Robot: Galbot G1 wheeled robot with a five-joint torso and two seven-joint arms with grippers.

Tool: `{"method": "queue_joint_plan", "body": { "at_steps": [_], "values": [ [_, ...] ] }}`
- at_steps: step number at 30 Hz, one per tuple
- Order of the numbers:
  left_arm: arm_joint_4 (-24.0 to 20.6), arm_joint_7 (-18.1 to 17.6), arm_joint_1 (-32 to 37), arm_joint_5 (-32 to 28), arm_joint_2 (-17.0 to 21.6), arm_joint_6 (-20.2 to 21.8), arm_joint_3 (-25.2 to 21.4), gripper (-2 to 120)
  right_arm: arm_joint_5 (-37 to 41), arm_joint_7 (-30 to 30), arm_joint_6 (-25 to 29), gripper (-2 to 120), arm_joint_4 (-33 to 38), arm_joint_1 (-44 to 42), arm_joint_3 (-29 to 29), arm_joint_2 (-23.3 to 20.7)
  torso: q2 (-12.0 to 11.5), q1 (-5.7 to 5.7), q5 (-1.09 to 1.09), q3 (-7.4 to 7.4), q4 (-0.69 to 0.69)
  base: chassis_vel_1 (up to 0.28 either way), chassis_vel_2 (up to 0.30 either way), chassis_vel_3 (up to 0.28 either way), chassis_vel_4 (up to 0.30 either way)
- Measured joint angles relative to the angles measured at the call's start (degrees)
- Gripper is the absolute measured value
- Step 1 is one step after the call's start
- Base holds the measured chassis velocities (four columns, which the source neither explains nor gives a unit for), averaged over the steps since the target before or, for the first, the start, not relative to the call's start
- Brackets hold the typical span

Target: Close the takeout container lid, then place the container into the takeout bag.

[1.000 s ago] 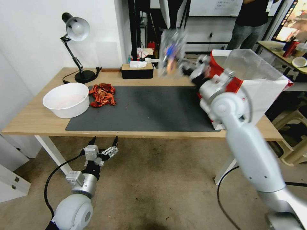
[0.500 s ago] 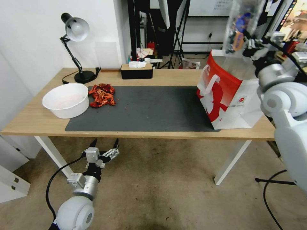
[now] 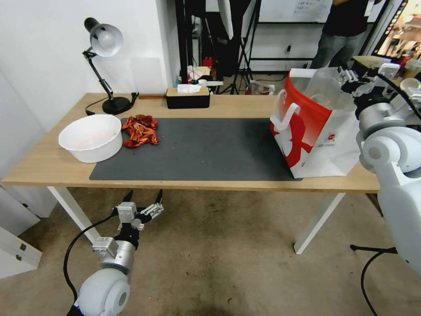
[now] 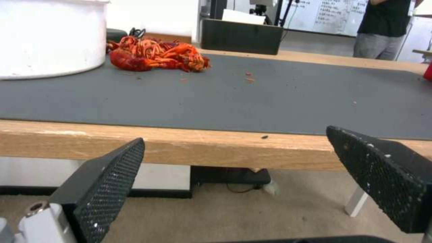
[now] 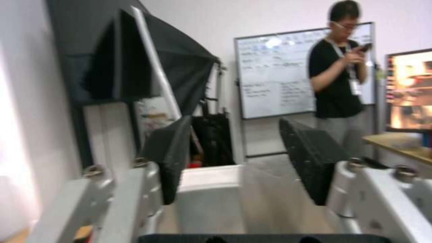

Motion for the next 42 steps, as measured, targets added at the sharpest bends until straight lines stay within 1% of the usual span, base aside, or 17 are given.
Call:
{"method": "queue_joint_plan", "body": {
  "at_steps": [1,3,5,8,9,11,15,18,19,20,21,23,24,26,31,35,42],
  "values": [
    [0.00,0.00,0.00,0.00,0.00,0.00,0.00,100,0.00,0.00,0.00,56,0.00,0.00,0.00,0.00,0.00,0.00,0.00,0.00,0.00,0.000,0.000,0.000,0.000],
    [-0.11,0.08,-0.24,-0.20,-0.03,0.00,-0.05,100,1.49,-1.89,1.43,68,2.47,-2.16,0.08,-0.51,0.00,0.00,0.00,0.00,0.00,0.000,0.000,0.000,0.000],
    [-0.25,0.09,-0.29,-0.30,-0.06,0.01,-0.06,100,1.87,-2.53,1.94,71,3.51,-3.12,0.17,-0.75,0.00,0.00,-0.01,0.00,0.00,0.000,0.000,0.000,0.000],
    [-0.65,0.95,-0.24,-0.93,-0.20,-0.34,-0.60,100,2.78,-5.21,3.32,88,8.74,-8.61,1.11,-1.73,0.00,0.00,-0.02,0.00,0.01,0.000,0.000,0.000,0.000],
    [-0.65,0.95,-0.24,-0.93,-0.20,-0.34,-0.60,100,2.78,-5.21,3.32,88,8.74,-8.61,1.11,-1.73,0.00,0.00,-0.02,0.00,0.01,0.000,0.000,0.000,0.000],
    [-0.73,1.75,-0.07,-1.53,-0.36,-1.15,-1.16,100,2.03,-6.97,3.97,96,13.34,-14.83,2.29,-1.71,0.00,0.00,0.01,0.00,-0.01,0.000,0.000,0.000,0.000],
    [-0.73,2.10,-0.01,-1.54,-0.48,-1.82,-1.58,100,-0.68,-8.20,4.78,100,17.57,-21.06,3.78,-0.35,0.00,0.00,-0.03,-0.01,0.01,0.000,0.000,0.000,0.000],
    [-0.63,2.59,0.05,-1.58,-0.64,-2.78,-1.71,100,-7.09,-10.57,7.54,100,21.32,-32.10,5.82,3.80,0.00,0.00,0.02,0.00,-0.03,0.000,0.000,0.000,0.000],
    [-0.63,2.59,0.05,-1.58,-0.64,-2.78,-1.71,100,-7.09,-10.57,7.54,100,21.32,-32.10,5.82,3.80,0.00,0.00,0.02,0.00,-0.03,0.000,0.000,0.000,0.000],
    [-0.47,2.65,0.08,-1.54,-0.79,-3.27,-1.71,100,-9.64,-11.44,9.62,100,21.83,-35.83,6.48,5.53,0.01,0.00,-0.02,-0.01,0.00,0.000,0.000,0.000,0.000],
    [-0.24,2.71,0.12,-1.46,-0.95,-3.83,-1.72,100,-12.76,-12.42,12.22,100,21.89,-40.28,6.77,7.72,0.01,0.00,0.01,-0.01,-0.04,0.000,0.000,0.000,0.000],
    [-0.03,2.82,0.19,-1.34,-1.07,-4.37,-1.72,100,-14.79,-13.06,14.21,100,21.71,-42.90,6.83,9.23,0.00,0.00,0.03,-0.01,-0.02,0.000,0.000,0.000,0.000],
    [0.21,2.87,0.31,-1.04,-1.23,-4.92,-1.71,100,-17.66,-13.88,17.34,100,20.87,-46.57,6.82,11.36,0.00,-0.01,-0.02,-0.01,-0.01,0.000,0.000,0.000,0.000],
    [0.43,2.89,0.55,-0.59,-1.47,-5.57,-1.62,100,-21.86,-15.02,21.57,100,18.78,-51.62,6.19,14.89,0.00,0.00,0.02,-0.01,0.00,0.000,0.000,0.000,0.000],
    [0.94,2.80,0.42,-0.37,-1.64,-6.02,-1.48,100,-26.56,-17.11,27.67,100,13.57,-56.01,3.79,20.33,0.00,0.00,0.00,-0.01,-0.01,0.000,0.000,0.000,0.000],
    [1.18,2.83,0.50,-0.25,-1.72,-6.16,-1.37,100,-28.38,-17.44,30.23,100,10.14,-55.35,2.17,22.50,0.00,0.01,0.00,-0.01,0.00,0.000,0.000,0.000,0.000],
    [1.21,2.84,0.64,-0.14,-1.75,-6.16,-1.35,100,-28.87,-17.38,30.55,100,9.05,-54.62,1.62,22.89,0.00,0.01,0.00,0.00,0.00,0.000,0.000,0.000,0.000]
  ]
}}
